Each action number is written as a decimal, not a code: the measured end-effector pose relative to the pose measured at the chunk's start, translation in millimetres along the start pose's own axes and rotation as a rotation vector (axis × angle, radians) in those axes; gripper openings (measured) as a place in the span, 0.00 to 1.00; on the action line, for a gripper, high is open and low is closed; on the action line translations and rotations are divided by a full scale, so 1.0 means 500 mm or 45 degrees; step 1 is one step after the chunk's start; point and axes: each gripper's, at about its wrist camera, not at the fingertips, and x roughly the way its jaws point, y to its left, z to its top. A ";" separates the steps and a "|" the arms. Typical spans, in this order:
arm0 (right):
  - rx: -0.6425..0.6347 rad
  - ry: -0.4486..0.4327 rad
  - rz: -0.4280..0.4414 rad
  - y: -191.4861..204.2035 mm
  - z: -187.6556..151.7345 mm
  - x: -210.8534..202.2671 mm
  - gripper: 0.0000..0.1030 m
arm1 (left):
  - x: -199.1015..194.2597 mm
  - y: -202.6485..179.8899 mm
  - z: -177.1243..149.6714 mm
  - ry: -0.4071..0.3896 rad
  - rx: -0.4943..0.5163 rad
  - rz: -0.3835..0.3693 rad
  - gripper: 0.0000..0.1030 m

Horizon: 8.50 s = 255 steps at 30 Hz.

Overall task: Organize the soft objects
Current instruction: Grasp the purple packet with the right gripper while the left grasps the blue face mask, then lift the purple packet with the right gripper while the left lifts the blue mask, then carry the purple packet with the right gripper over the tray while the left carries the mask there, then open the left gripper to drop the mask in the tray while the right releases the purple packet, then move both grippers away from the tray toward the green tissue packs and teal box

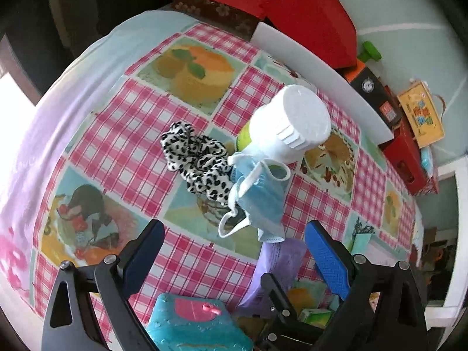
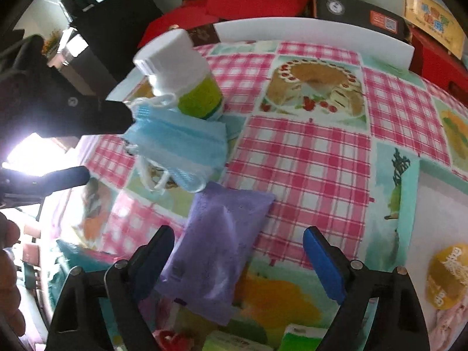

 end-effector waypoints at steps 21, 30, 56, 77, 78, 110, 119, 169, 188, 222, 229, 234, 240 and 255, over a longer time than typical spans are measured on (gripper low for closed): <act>-0.073 -0.004 -0.228 -0.023 -0.009 0.004 0.77 | 0.035 0.001 0.007 0.076 -0.036 0.014 0.82; -0.079 0.005 -0.225 -0.040 -0.020 -0.013 0.70 | 0.075 -0.016 0.009 0.128 -0.058 -0.011 0.51; 0.026 -0.016 -0.033 -0.064 -0.030 -0.052 0.63 | 0.007 -0.032 -0.058 -0.141 -0.141 -0.175 0.05; 0.083 -0.195 -0.011 -0.098 -0.017 -0.163 0.63 | -0.067 -0.061 -0.094 -0.315 -0.108 -0.269 0.03; 0.083 -0.208 -0.012 -0.099 -0.016 -0.170 0.63 | -0.076 -0.062 -0.095 -0.327 -0.102 -0.278 0.03; 0.488 -0.539 -0.343 -0.410 -0.125 -0.464 0.63 | -0.149 -0.349 -0.223 -0.325 0.454 -0.517 0.03; 0.539 -0.519 -0.366 -0.443 -0.144 -0.466 0.63 | -0.108 -0.391 -0.254 -0.246 0.517 -0.507 0.03; 0.394 -0.206 -0.402 -0.419 -0.108 -0.286 0.68 | 0.075 -0.372 -0.231 0.032 0.464 -0.259 0.18; 0.371 -0.214 -0.423 -0.405 -0.102 -0.299 0.68 | 0.031 -0.361 -0.219 -0.073 0.458 -0.194 0.45; 0.255 -0.222 -0.555 -0.356 -0.091 -0.337 1.00 | -0.013 -0.324 -0.189 -0.234 0.470 0.053 0.90; 0.228 -0.273 -0.497 -0.309 -0.081 -0.361 1.00 | -0.074 -0.283 -0.168 -0.327 0.476 0.114 0.90; 0.204 -0.264 -0.438 -0.280 -0.073 -0.343 1.00 | -0.110 -0.215 -0.138 -0.354 0.378 0.115 0.90; 0.146 -0.250 -0.406 -0.235 -0.065 -0.318 1.00 | -0.164 -0.095 -0.112 -0.445 0.182 0.213 0.90; -0.075 -0.185 -0.250 -0.092 -0.053 -0.244 1.00 | -0.172 0.049 -0.104 -0.422 -0.035 0.234 0.90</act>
